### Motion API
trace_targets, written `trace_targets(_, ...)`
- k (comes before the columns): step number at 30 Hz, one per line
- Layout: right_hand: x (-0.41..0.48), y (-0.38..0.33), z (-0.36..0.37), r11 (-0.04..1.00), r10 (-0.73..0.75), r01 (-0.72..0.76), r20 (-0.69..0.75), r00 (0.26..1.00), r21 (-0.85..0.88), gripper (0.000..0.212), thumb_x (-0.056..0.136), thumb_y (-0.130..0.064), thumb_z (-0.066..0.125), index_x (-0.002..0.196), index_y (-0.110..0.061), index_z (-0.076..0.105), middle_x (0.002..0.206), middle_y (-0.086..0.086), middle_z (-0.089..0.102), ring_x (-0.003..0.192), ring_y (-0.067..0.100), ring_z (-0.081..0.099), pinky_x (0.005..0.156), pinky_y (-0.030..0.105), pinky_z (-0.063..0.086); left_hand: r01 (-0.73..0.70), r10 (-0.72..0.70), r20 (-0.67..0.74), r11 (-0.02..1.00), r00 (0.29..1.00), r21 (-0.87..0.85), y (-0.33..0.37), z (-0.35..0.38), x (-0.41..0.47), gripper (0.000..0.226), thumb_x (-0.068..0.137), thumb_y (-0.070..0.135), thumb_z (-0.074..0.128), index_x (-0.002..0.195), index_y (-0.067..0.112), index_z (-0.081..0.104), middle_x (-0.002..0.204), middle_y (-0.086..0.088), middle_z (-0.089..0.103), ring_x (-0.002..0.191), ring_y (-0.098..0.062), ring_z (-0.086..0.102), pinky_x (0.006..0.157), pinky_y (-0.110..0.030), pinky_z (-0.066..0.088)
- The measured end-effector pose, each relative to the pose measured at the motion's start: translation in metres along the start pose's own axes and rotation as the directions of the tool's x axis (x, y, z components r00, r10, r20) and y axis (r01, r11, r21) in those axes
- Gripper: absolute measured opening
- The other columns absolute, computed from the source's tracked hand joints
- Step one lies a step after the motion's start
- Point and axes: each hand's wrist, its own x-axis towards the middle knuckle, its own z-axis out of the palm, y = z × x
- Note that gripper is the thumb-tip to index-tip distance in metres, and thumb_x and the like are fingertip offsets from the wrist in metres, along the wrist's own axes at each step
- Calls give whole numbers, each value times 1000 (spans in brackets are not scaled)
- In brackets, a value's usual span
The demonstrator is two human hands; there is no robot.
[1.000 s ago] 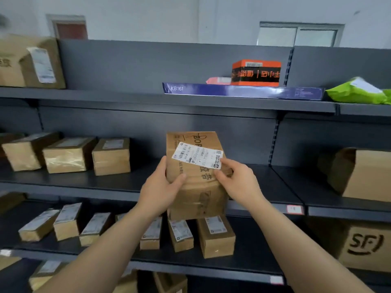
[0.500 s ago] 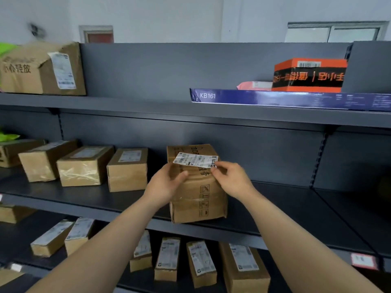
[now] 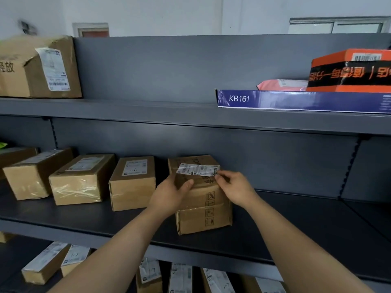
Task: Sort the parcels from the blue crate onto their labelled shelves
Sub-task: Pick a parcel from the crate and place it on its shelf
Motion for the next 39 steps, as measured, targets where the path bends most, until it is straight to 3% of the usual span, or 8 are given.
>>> trace_targets(6, 0, -2, 4, 1000, -13, 13, -7, 1000, -21, 44, 97, -42, 43, 136, -21, 49, 128, 3, 58, 114, 18, 54, 91, 27, 44, -4, 3, 30, 998, 1000, 60, -6, 1, 8, 49, 94, 50, 48, 133, 21, 47, 120, 0, 61, 108, -19, 58, 80, -28, 45)
trace_targets(10, -12, -6, -2, 983, -122, 104, -111, 986, -153, 41, 99, -39, 40, 134, -20, 50, 128, 5, 57, 113, 20, 54, 90, 30, 46, -43, 51, -30, 973, 998, 228, -4, 1, 6, 48, 94, 52, 44, 127, 18, 51, 119, -6, 60, 105, -24, 58, 81, -35, 50)
trace_targets(15, -39, -7, -24, 957, -192, 144, -178, 965, -253, 44, 98, -32, 45, 137, -11, 47, 140, 7, 48, 124, 23, 48, 100, 32, 42, -154, 238, -132, 876, 962, 457, 16, 1, -14, 40, 96, 42, 44, 123, 15, 57, 118, -6, 59, 109, -29, 54, 83, -38, 49)
trace_targets(20, -87, 1, -53, 927, -234, 172, -156, 960, -332, 44, 97, -29, 47, 136, -9, 46, 139, 7, 49, 125, 23, 47, 101, 34, 42, -286, 373, -77, 815, 925, 503, 45, 20, -57, 31, 92, 33, 51, 114, 15, 64, 114, -4, 65, 102, -28, 58, 84, -39, 48)
trace_targets(23, -123, 13, -69, 896, -237, 164, -134, 962, -412, 41, 96, -28, 47, 132, -9, 49, 133, 7, 54, 120, 24, 49, 96, 35, 44, -325, 383, -10, 796, 924, 511, 60, 38, -92, 33, 91, 34, 54, 115, 14, 65, 115, -7, 65, 104, -30, 59, 89, -41, 46)
trace_targets(26, -161, 31, -78, 863, -230, 156, -100, 968, -480, 42, 96, -29, 47, 133, -8, 49, 134, 7, 53, 125, 24, 45, 102, 33, 37, -347, 385, 37, 781, 922, 518, 74, 57, -130, 34, 91, 38, 52, 114, 16, 64, 115, -5, 64, 106, -30, 57, 88, -38, 41)
trace_targets(30, -222, 52, -91, 847, -183, 98, -115, 976, -522, 44, 96, -28, 49, 133, -5, 49, 137, 11, 51, 131, 25, 41, 109, 32, 30, -400, 388, 130, 784, 913, 475, 83, 82, -173, 43, 94, 43, 45, 130, 22, 53, 126, 0, 59, 114, -23, 52, 93, -35, 39)
trace_targets(39, -384, 75, -114, 784, 65, -227, -288, 956, -577, 41, 94, -29, 52, 130, -8, 53, 133, 7, 54, 127, 24, 44, 107, 30, 32, -621, 532, 370, 762, 762, 183, 101, 124, -271, 50, 95, 42, 47, 138, 17, 48, 136, -2, 54, 121, -25, 49, 101, -36, 36)
